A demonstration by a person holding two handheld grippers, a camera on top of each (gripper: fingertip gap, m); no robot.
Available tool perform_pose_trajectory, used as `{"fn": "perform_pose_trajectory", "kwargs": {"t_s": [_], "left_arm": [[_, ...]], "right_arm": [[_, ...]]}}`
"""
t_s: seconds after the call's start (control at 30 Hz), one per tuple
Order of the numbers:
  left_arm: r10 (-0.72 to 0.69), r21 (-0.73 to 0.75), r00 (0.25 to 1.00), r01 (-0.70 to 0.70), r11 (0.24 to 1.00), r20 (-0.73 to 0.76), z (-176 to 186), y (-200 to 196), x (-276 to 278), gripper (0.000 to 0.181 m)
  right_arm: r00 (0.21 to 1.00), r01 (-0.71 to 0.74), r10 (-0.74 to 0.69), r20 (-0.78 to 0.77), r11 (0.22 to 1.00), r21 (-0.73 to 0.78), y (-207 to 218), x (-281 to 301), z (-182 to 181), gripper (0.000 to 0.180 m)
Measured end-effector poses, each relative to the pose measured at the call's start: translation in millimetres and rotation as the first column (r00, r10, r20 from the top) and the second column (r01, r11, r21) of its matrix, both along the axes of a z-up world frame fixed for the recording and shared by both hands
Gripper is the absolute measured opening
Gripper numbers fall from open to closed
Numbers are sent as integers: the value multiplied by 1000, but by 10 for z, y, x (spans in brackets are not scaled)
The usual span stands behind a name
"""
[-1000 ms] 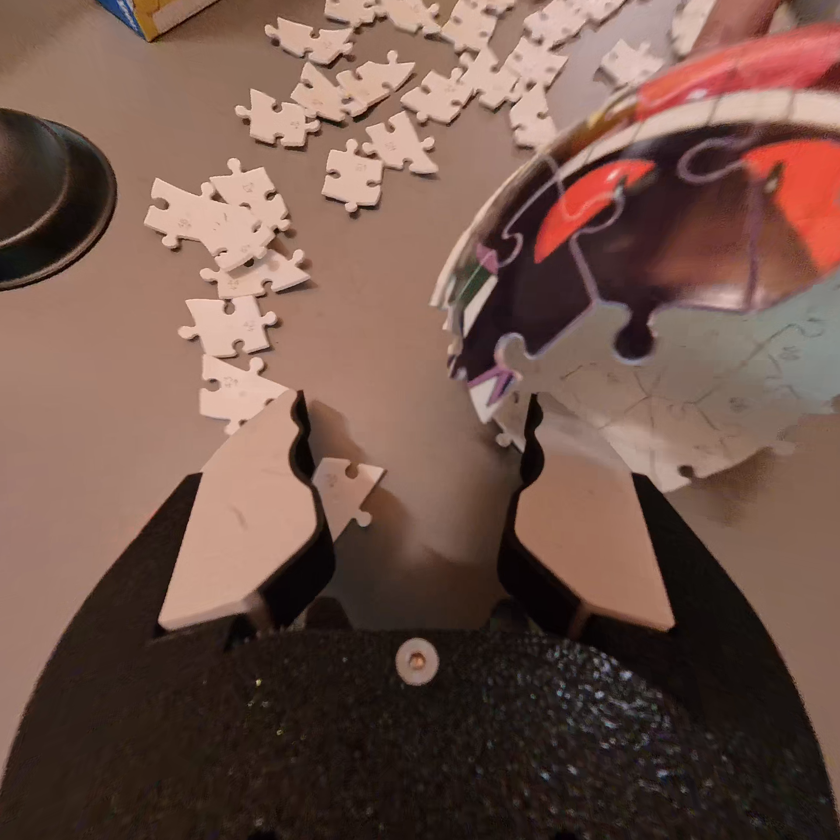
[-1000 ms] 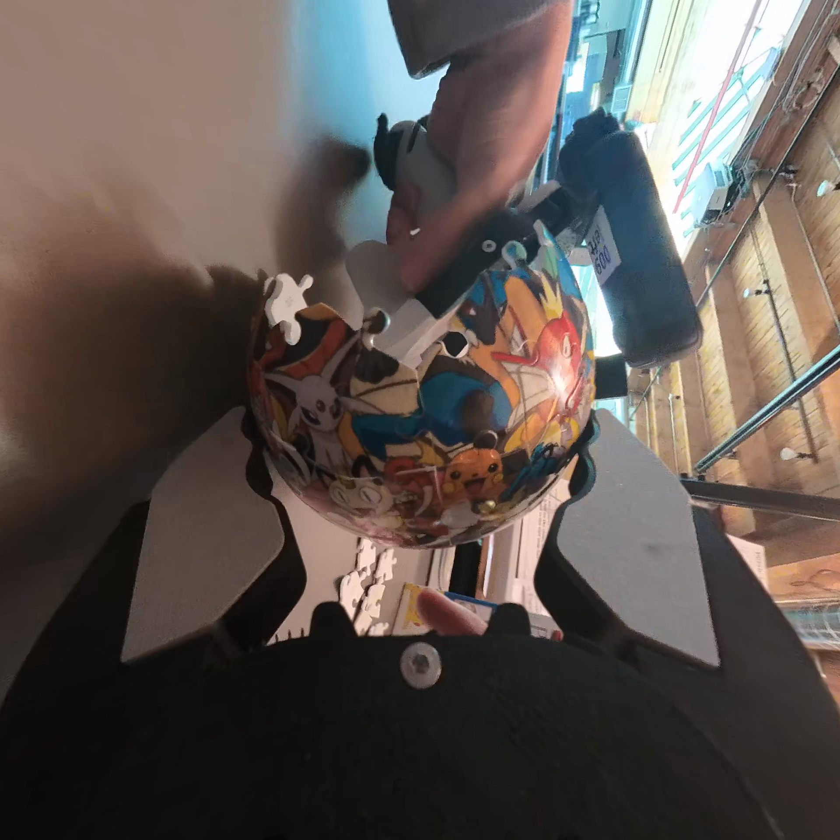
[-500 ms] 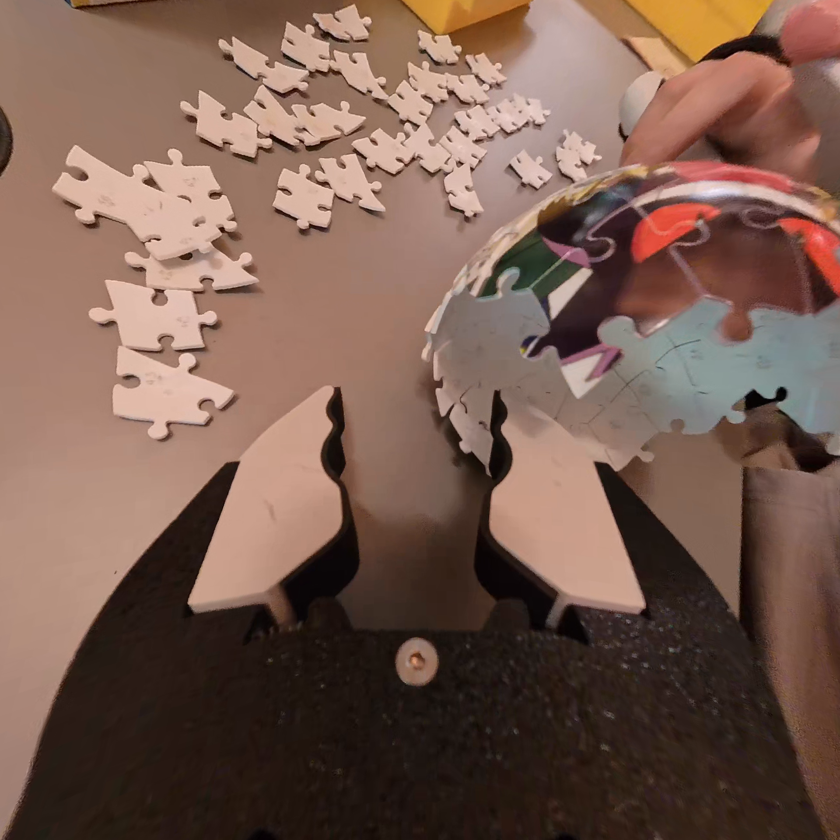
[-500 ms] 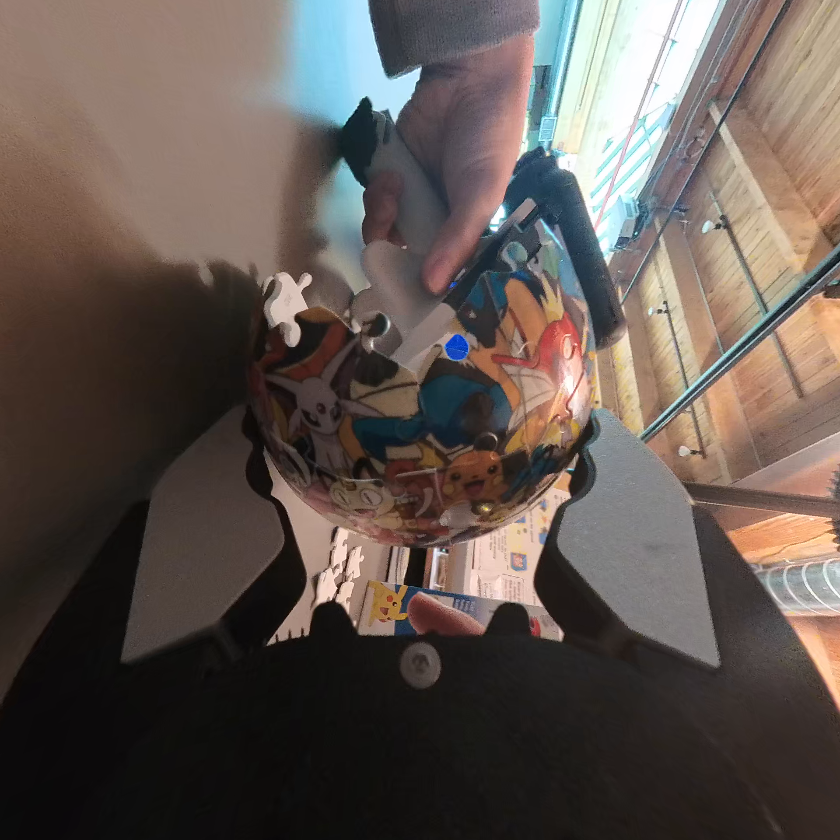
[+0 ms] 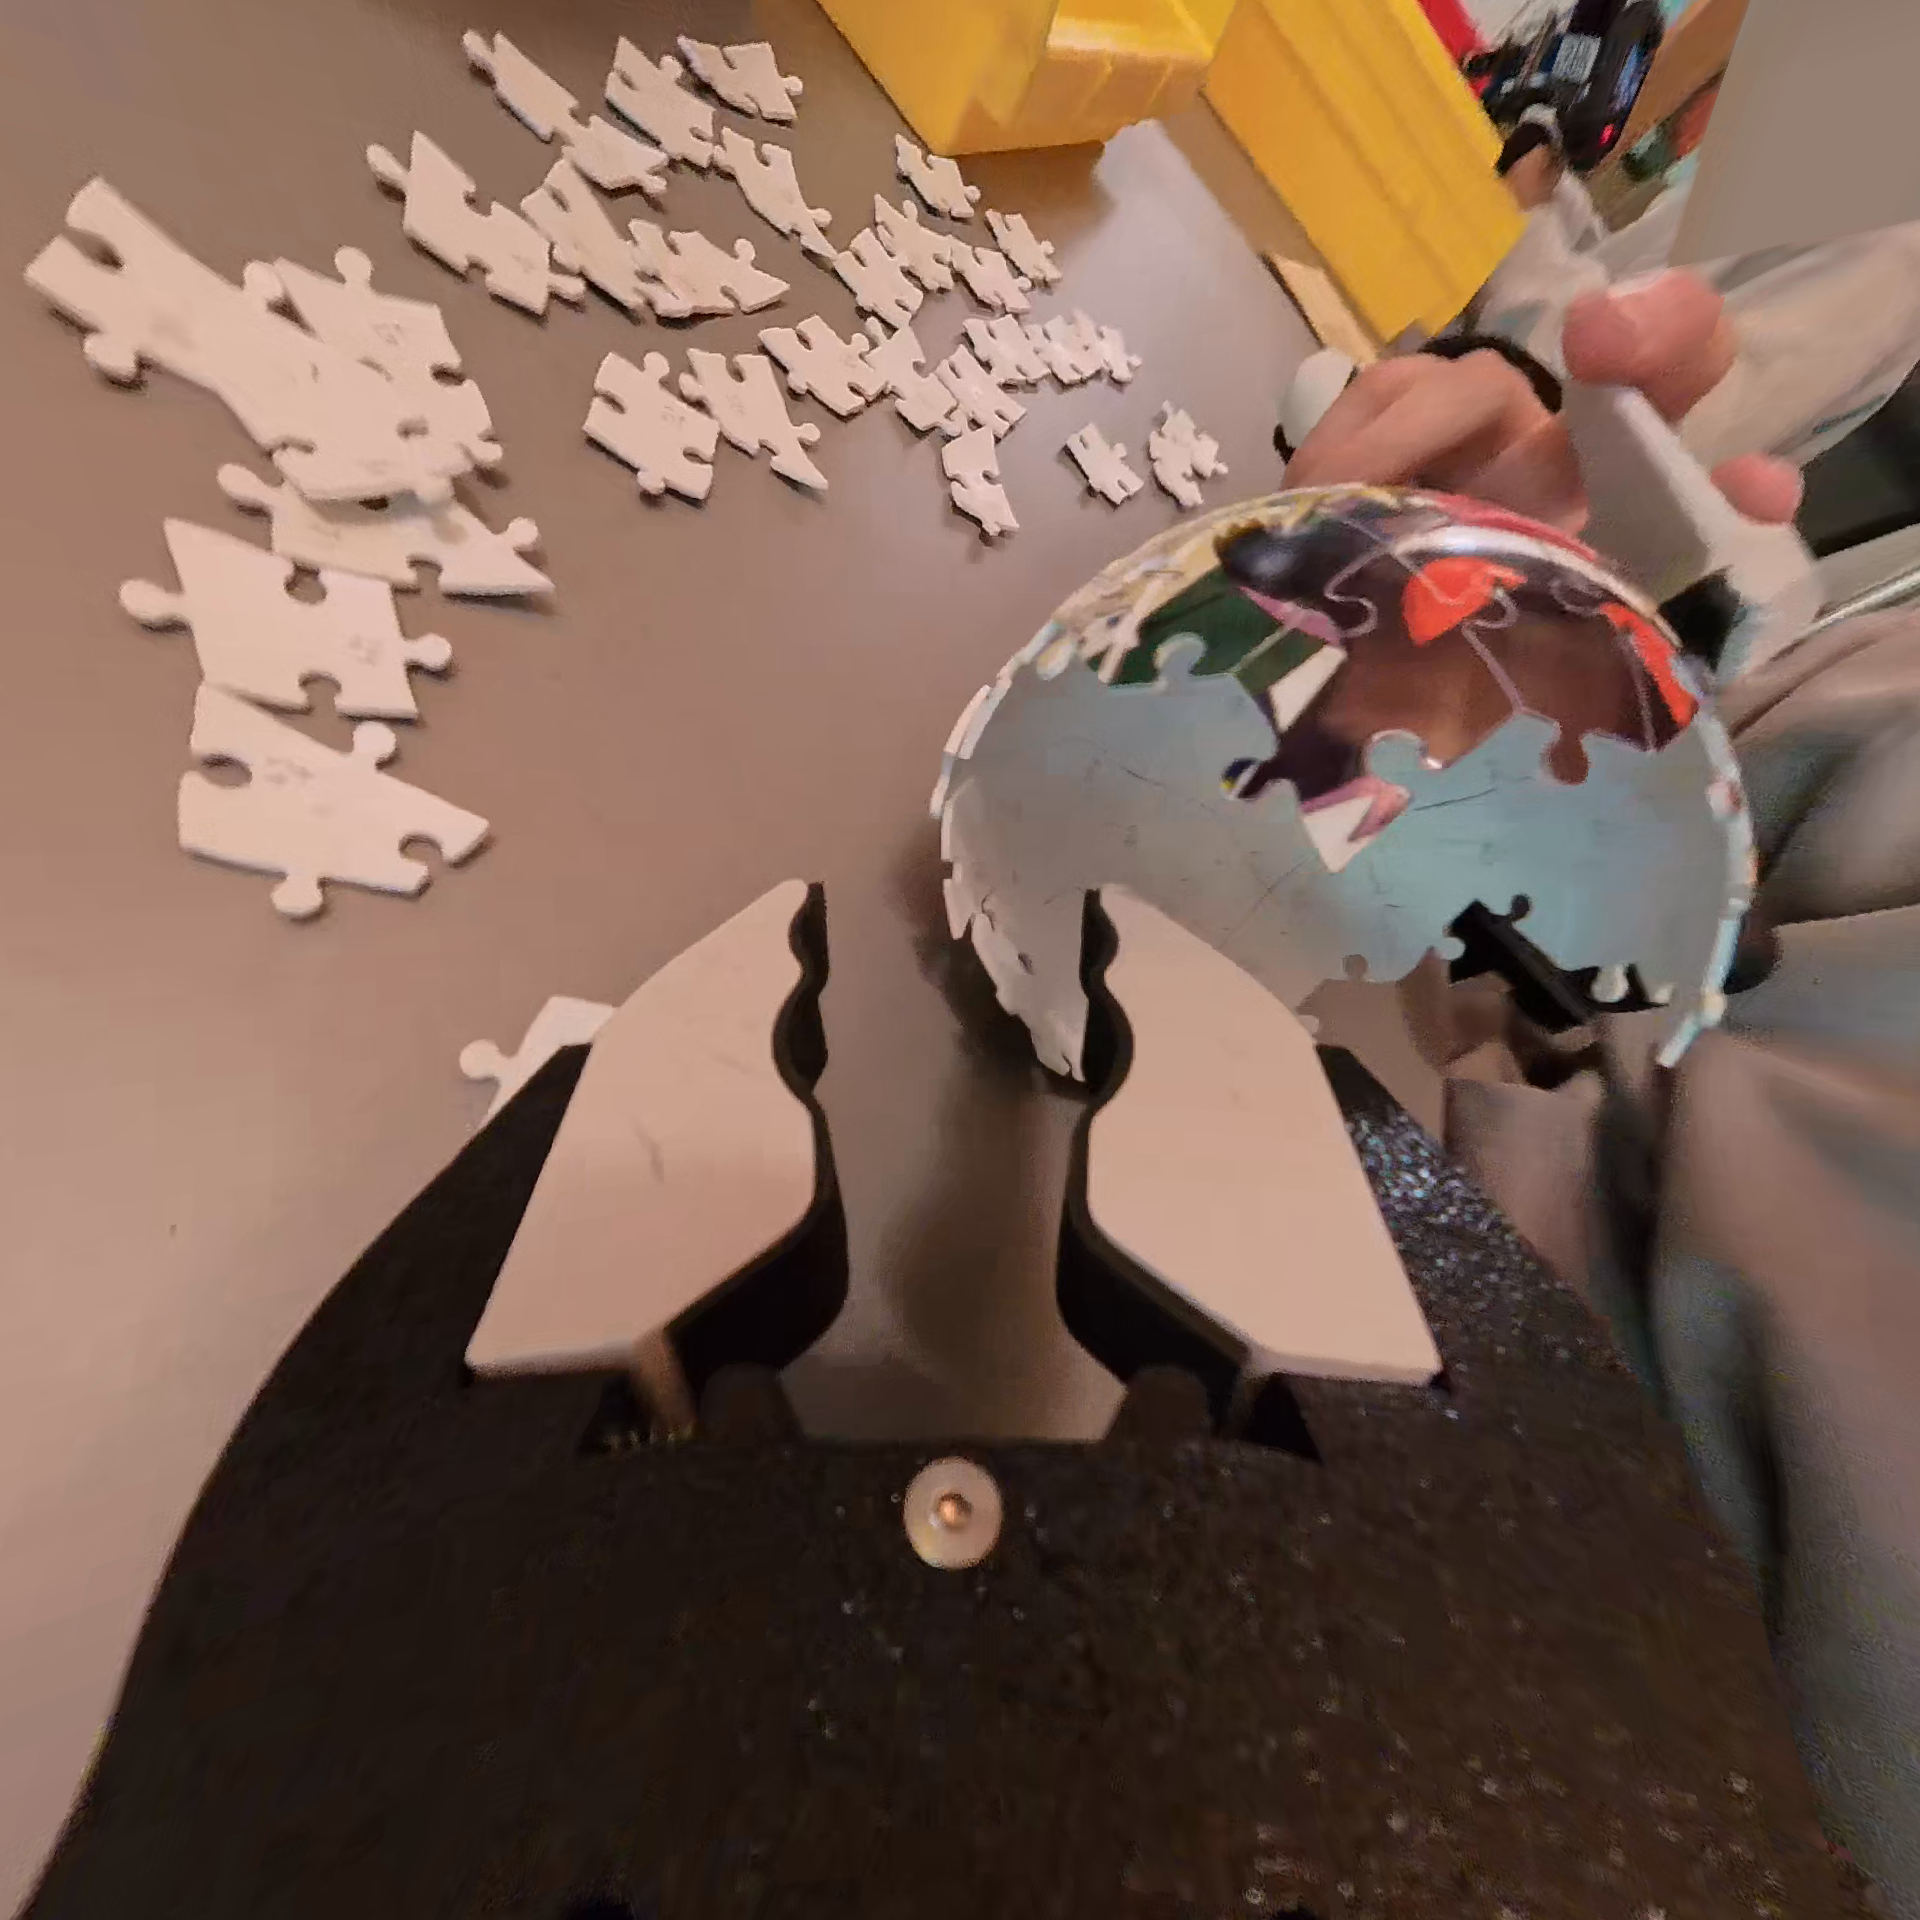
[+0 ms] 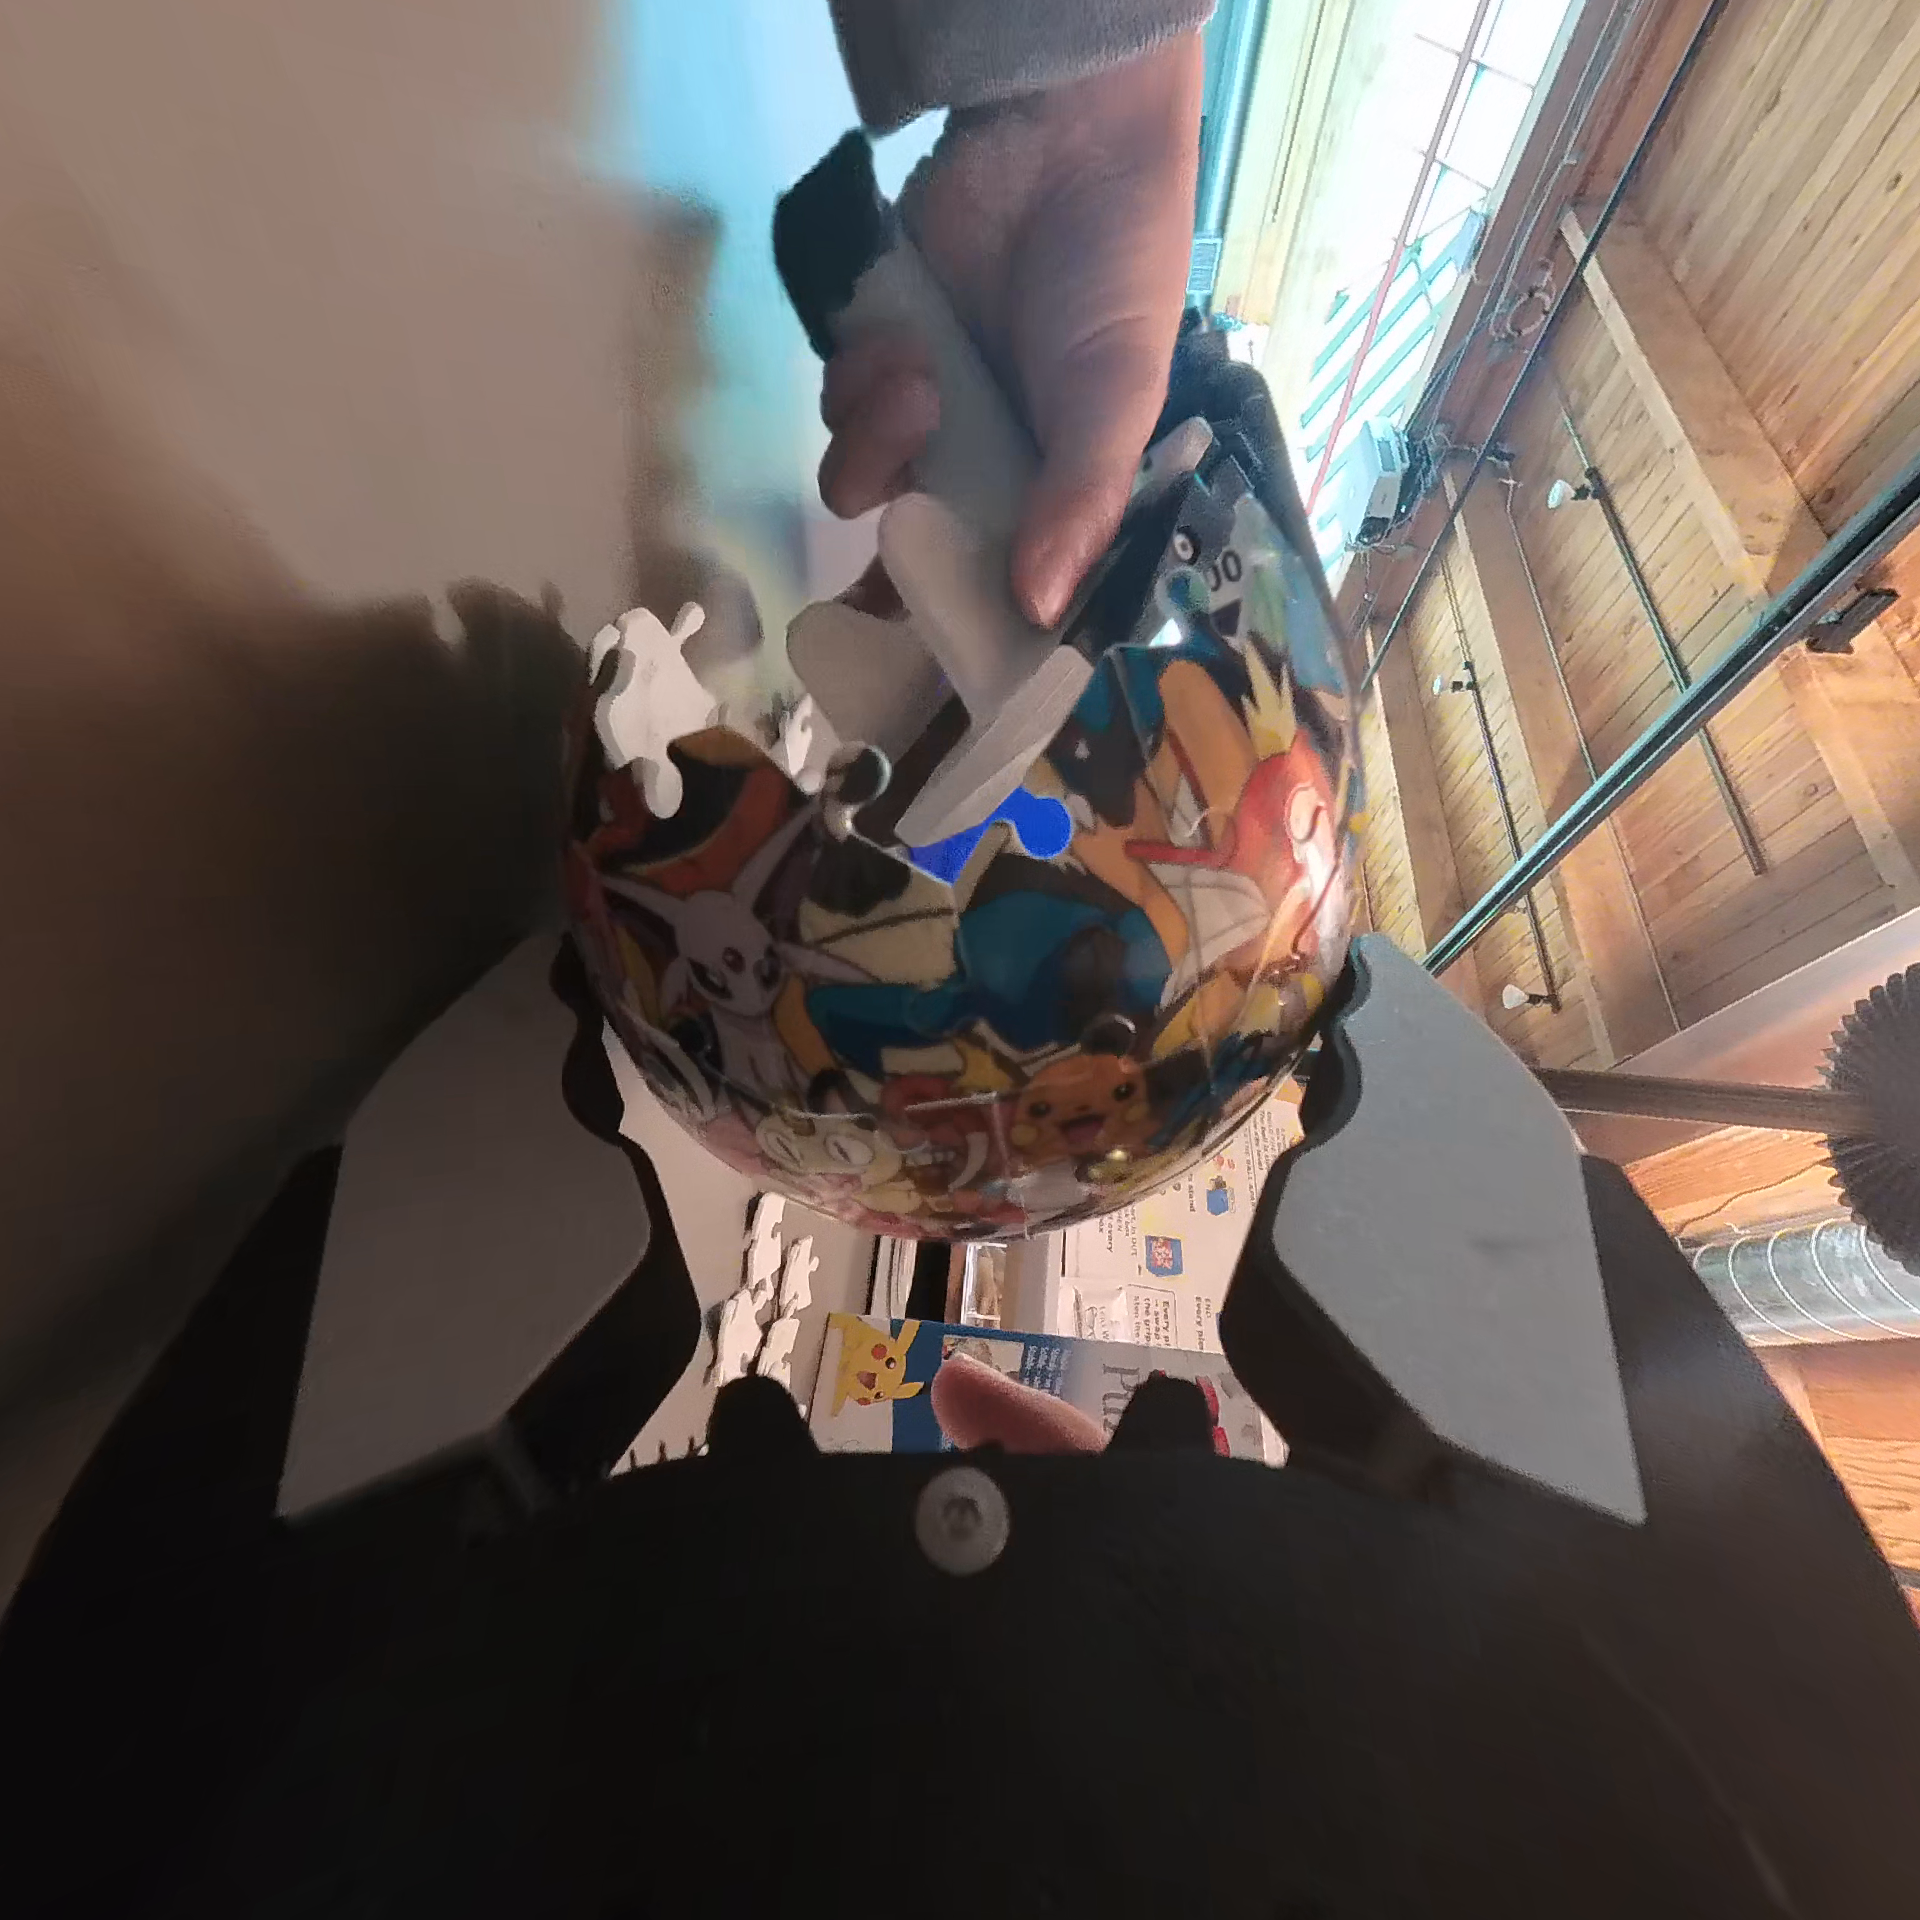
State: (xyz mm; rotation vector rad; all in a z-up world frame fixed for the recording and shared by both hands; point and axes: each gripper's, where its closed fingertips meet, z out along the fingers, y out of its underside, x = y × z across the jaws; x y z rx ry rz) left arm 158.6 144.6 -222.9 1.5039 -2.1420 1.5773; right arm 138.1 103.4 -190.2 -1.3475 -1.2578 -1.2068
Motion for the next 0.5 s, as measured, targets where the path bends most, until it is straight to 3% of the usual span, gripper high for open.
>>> {"fn": "perform_pose_trajectory", "kwargs": {"t_s": [0.17,0.33,0.5], "left_arm": [[38,-66,986,-49,997,-164,-39,13,-155,48],[151,-74,969,-168,983,-197,-60,-24,-321,47],[220,-170,950,-260,950,-223,-41,-55,-355,32]], "right_arm": [[1000,10,-10,7,1000,12,-4,-2,1,129],[1000,9,-9,13,1000,13,-6,-5,-1,129],[1000,6,-6,-17,1000,15,-3,13,-4,129]]}}
